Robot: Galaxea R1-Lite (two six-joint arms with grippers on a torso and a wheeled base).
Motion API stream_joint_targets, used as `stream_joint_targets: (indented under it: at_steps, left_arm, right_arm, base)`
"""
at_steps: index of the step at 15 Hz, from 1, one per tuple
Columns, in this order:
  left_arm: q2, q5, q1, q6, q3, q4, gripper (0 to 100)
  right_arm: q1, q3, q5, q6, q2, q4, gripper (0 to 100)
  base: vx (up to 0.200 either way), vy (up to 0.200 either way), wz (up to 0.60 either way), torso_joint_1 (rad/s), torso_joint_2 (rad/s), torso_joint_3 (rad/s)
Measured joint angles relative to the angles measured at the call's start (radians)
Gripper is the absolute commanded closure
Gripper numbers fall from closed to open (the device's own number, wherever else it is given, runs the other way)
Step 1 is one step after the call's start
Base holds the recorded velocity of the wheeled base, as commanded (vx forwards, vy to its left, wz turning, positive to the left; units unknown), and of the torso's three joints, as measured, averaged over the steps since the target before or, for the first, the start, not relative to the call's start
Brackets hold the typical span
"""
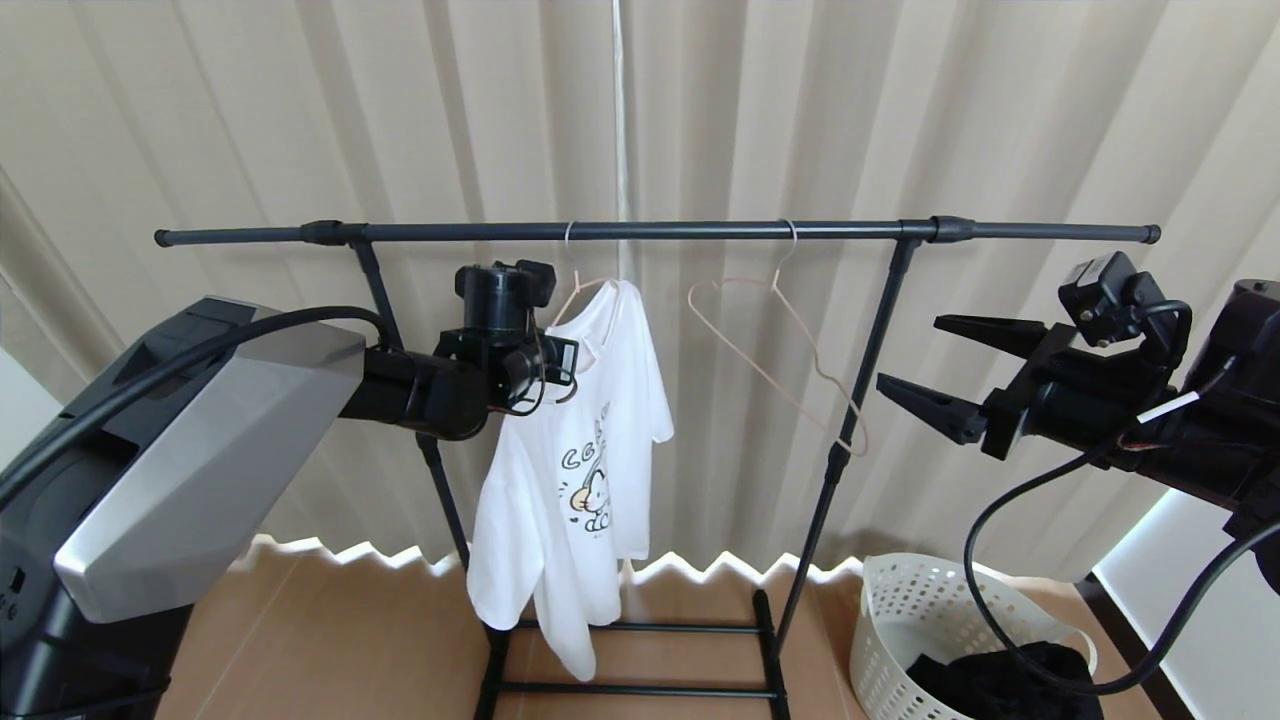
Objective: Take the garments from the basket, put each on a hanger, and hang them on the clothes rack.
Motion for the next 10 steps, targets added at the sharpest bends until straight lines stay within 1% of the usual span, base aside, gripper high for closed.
stream_joint_targets:
  at_steps: [1, 3, 7, 8, 10]
  left_arm:
    - [-0.002, 0.001, 0.0, -0.002, 0.0, 0.019, 0]
    - [-0.006, 0.003, 0.0, -0.003, 0.001, 0.023, 0]
    - [-0.079, 0.069, -0.007, 0.006, 0.057, 0.031, 0]
    - [-0.115, 0.078, -0.01, 0.01, 0.082, 0.04, 0]
    - [-0.248, 0.091, -0.015, 0.018, 0.177, 0.048, 0]
  right_arm:
    - [0.0, 0.0, -0.001, 0.0, 0.0, 0.0, 0]
    - [0.0, -0.001, -0.001, 0.0, 0.0, 0.0, 0]
    - [0.0, 0.002, 0.0, 0.001, -0.019, 0.003, 0]
    - [0.0, 0.011, 0.0, 0.001, -0.035, 0.003, 0]
    - [0.0, 0.066, -0.003, 0.003, -0.083, 0.005, 0]
  base:
    - [0.0, 0.0, 0.0, 0.0, 0.0, 0.0]
    - [0.0, 0.0, 0.0, 0.0, 0.0, 0.0]
    - [0.0, 0.0, 0.0, 0.0, 0.0, 0.0]
    - [0.0, 0.0, 0.0, 0.0, 0.0, 0.0]
    - [0.0, 0.0, 0.0, 0.0, 0.0, 0.0]
